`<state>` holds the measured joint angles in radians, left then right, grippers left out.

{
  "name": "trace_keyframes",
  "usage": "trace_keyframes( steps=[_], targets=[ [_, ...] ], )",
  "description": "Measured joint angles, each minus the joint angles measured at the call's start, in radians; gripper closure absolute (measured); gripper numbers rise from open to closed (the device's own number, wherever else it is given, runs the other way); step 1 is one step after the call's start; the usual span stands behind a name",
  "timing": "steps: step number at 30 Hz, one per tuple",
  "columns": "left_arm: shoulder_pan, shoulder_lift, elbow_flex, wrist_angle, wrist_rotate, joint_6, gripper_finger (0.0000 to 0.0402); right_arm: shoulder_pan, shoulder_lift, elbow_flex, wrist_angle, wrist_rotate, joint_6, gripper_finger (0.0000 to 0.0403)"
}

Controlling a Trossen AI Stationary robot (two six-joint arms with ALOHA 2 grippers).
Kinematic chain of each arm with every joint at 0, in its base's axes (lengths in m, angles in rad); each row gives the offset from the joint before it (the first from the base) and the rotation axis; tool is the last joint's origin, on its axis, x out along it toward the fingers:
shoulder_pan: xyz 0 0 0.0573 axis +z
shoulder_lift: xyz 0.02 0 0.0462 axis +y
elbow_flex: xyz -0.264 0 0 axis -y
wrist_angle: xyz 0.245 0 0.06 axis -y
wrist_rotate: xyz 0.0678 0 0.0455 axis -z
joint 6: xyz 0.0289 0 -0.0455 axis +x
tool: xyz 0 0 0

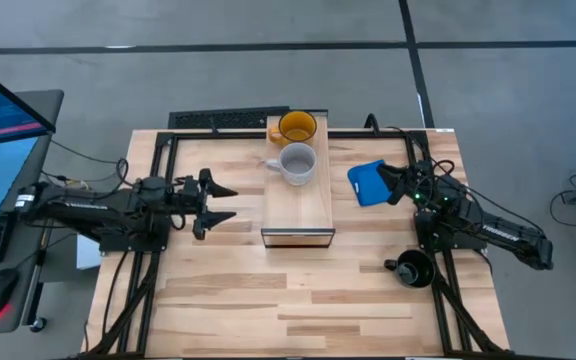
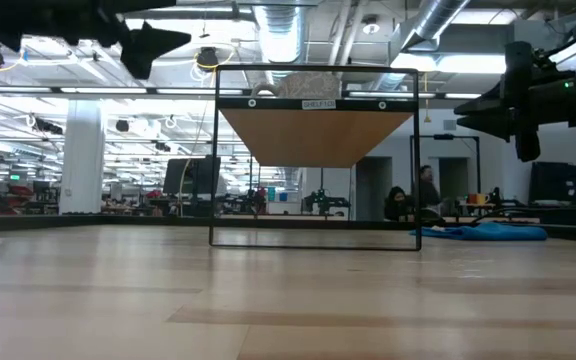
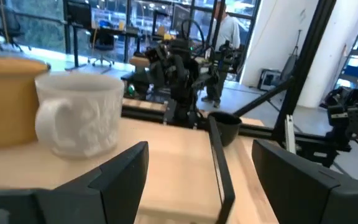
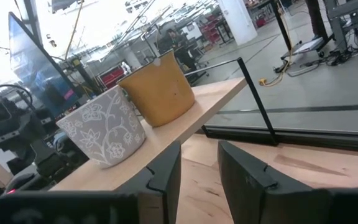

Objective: Stack small to large cups/mugs on shelf
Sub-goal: Put the black mug on the shelf

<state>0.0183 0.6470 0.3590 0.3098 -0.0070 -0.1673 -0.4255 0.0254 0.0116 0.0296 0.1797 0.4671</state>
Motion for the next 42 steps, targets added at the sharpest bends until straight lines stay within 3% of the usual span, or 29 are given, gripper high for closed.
trace_keyframes(
  steps=[10, 17, 26, 33, 42],
  targets=[
    [-0.057, -0.071, -0.146, 0.194, -0.001, 0.005, 0.0125, 0.002, 0.000, 0.000, 0.000, 0.000, -0.003, 0.0274],
    [-0.085, -0.138, -0.281, 0.222, -0.084, -0.038, 0.0125, 0.012, 0.000, 0.000, 0.005, -0.008, 0.003, 0.0274],
    [-0.086, -0.151, -0.315, 0.251, -0.084, -0.065, 0.0125, 0.063, 0.001, 0.180, -0.003, -0.179, -0.126, 0.0274],
    [-0.086, -0.150, -0.315, 0.247, -0.080, -0.066, 0.0125, 0.146, 0.078, 0.458, -0.446, -0.183, -0.203, 0.0274],
    [-0.086, -0.150, -0.314, 0.200, -0.079, -0.082, 0.0125, 0.214, 0.334, 0.799, -0.998, -0.182, -0.129, 0.0274]
  ],
)
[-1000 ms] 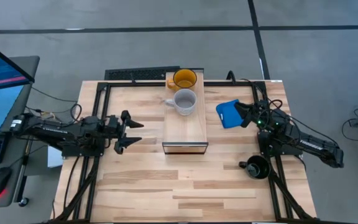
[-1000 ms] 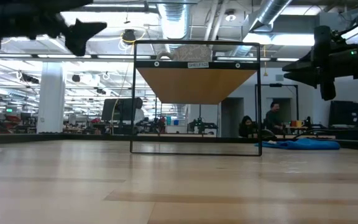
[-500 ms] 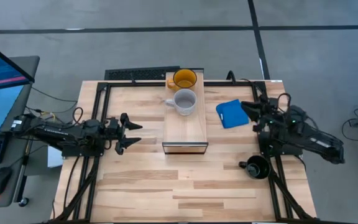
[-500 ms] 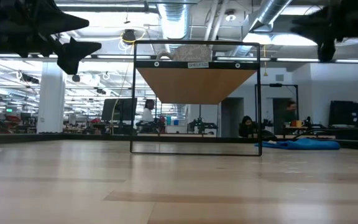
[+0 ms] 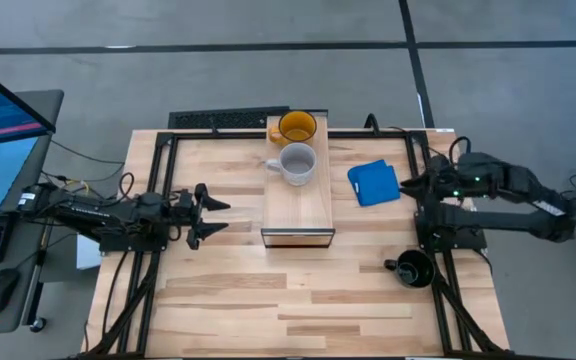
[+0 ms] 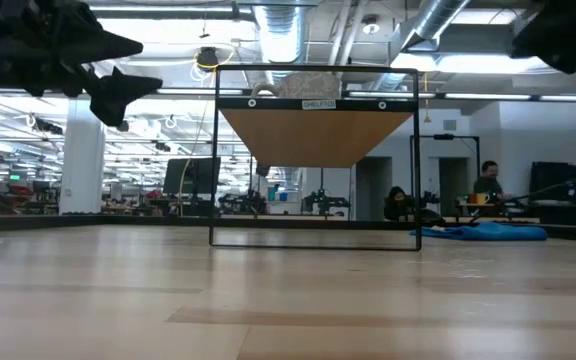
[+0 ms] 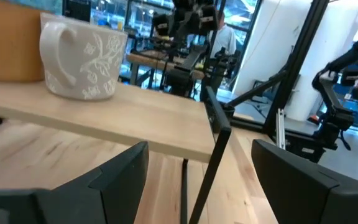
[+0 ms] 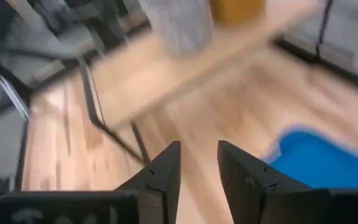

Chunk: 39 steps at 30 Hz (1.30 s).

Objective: Stack small to large cups/mugs on shelf
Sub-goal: Put the black mug on the shelf

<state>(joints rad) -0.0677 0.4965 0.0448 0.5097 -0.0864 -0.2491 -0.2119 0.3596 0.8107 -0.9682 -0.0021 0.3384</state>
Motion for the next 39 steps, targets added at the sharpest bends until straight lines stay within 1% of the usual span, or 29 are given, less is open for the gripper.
trace_keyframes(
  steps=[3, 8, 11, 16, 19, 25, 29, 31, 35, 39],
  targets=[
    [0.000, 0.000, 0.000, -0.017, 0.001, -0.031, 0.0125, 0.018, 0.092, 0.089, -0.161, -0.004, 0.077, 0.0274],
    [0.000, 0.000, 0.000, -0.036, 0.001, -0.044, 0.0125, 0.064, 0.233, 0.182, -0.370, -0.083, 0.212, 0.0275],
    [0.000, 0.000, 0.000, -0.035, 0.001, -0.044, 0.0125, 0.102, 0.298, 0.198, -0.437, -0.113, 0.269, 0.0275],
    [0.000, 0.000, 0.000, -0.043, 0.001, -0.044, 0.0125, 0.193, 0.376, 0.200, -0.489, -0.157, 0.341, 0.0275],
    [0.000, 0.000, 0.000, -0.070, 0.001, -0.044, 0.0125, 0.276, 0.411, 0.200, -0.498, -0.152, 0.368, 0.0275],
    [0.000, 0.001, 0.000, -0.117, 0.000, -0.044, 0.0125, 0.463, 0.491, 0.200, -0.529, -0.106, 0.404, 0.0281],
    [0.000, 0.001, 0.000, -0.140, -0.015, -0.044, 0.0125, 0.600, 0.564, 0.200, -0.603, -0.149, 0.498, 0.0292],
    [0.000, 0.000, 0.000, -0.143, -0.038, -0.043, 0.0125, 0.675, 0.581, 0.200, -0.598, -0.150, 0.556, 0.0295],
    [0.000, 0.000, 0.000, -0.161, -0.087, -0.017, 0.0125, 0.817, 0.581, 0.200, -0.530, -0.077, 0.706, 0.0295],
    [0.000, 0.000, 0.000, -0.161, -0.132, 0.001, 0.0125, 0.944, 0.576, 0.200, -0.533, 0.024, 0.859, 0.0295]
  ],
)
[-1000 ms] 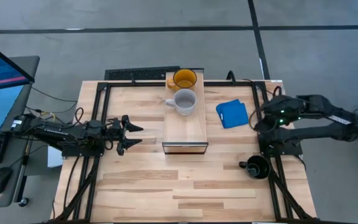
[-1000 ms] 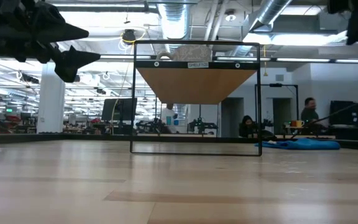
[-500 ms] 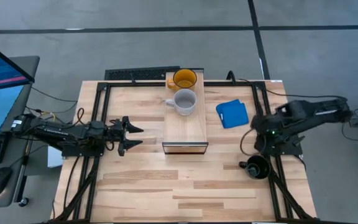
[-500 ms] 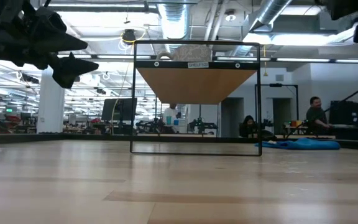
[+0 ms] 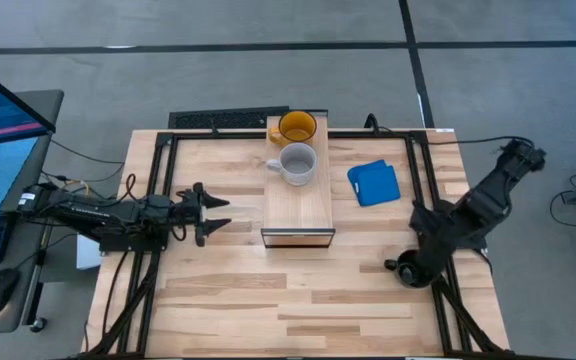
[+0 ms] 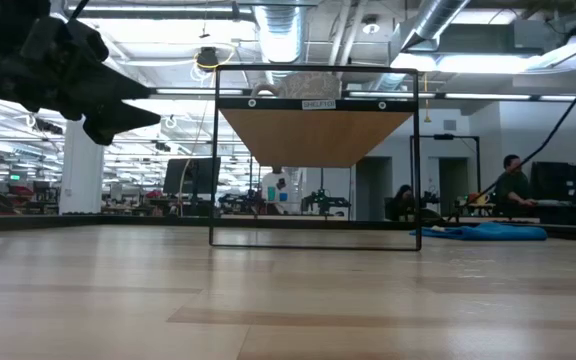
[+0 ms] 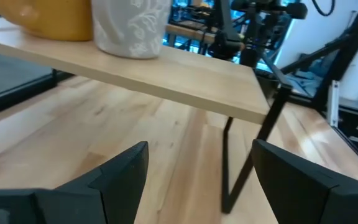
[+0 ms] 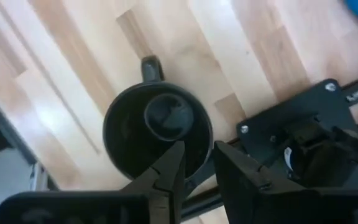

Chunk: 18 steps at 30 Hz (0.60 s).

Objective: Stack small to large cups/mugs on shelf
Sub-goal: Put the black mug on the shelf

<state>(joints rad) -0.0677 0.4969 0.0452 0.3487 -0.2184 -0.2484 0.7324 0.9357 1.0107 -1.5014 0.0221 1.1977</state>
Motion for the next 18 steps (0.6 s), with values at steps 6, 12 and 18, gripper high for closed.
trace_keyframes(
  steps=[6, 12, 18],
  targets=[
    [0.000, 0.000, 0.000, 0.000, -0.005, -0.007, 0.0125, 0.133, 0.010, 0.000, -0.030, 0.058, 0.206, 0.0294],
    [0.000, 0.000, 0.000, 0.000, -0.004, -0.008, 0.0125, 0.192, 0.014, 0.000, -0.035, 0.058, 0.339, 0.0294],
    [0.000, 0.000, 0.000, 0.000, -0.004, 0.000, 0.0125, 0.197, 0.014, 0.000, -0.039, 0.058, 0.373, 0.0294]
  ],
)
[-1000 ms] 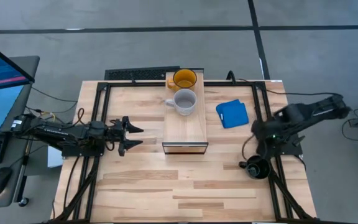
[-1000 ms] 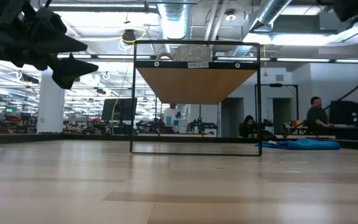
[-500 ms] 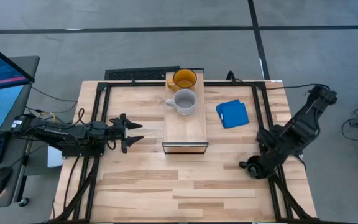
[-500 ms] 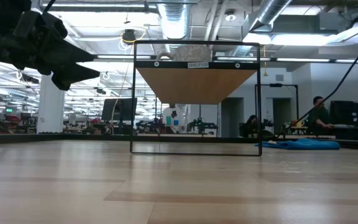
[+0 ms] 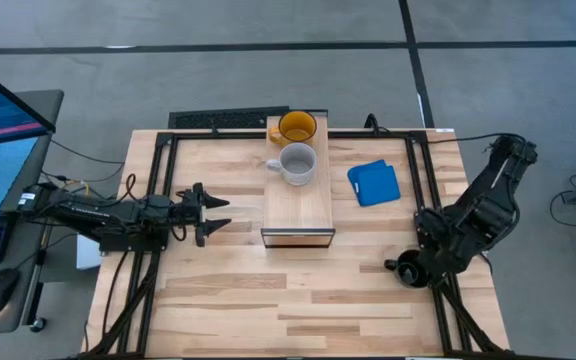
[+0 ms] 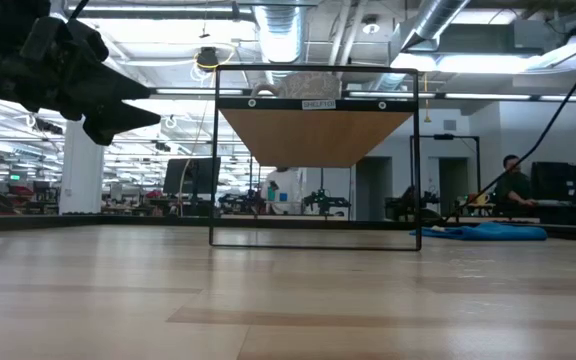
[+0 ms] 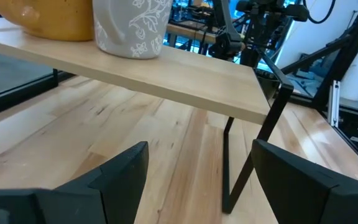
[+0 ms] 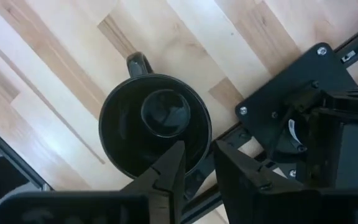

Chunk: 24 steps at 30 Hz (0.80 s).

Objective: Stack small to large cups/mugs on shelf
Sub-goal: Put the black mug on the shelf

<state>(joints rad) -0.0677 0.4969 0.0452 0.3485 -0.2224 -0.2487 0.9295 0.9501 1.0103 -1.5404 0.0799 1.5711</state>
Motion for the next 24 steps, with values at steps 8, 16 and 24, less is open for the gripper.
trace_keyframes(
  steps=[8, 16, 24],
  targets=[
    [0.000, 0.000, 0.000, -0.016, -0.001, 0.001, 0.0125, 0.000, 0.000, 0.000, 0.000, 0.000, -0.008, 0.0277],
    [0.000, 0.000, 0.000, -0.050, -0.002, 0.001, 0.0125, 0.000, 0.000, 0.000, 0.014, -0.001, -0.007, 0.0208],
    [0.000, 0.000, 0.000, -0.052, -0.002, 0.000, 0.0125, 0.000, 0.000, 0.000, 0.071, -0.001, -0.008, 0.0180]
  ],
)
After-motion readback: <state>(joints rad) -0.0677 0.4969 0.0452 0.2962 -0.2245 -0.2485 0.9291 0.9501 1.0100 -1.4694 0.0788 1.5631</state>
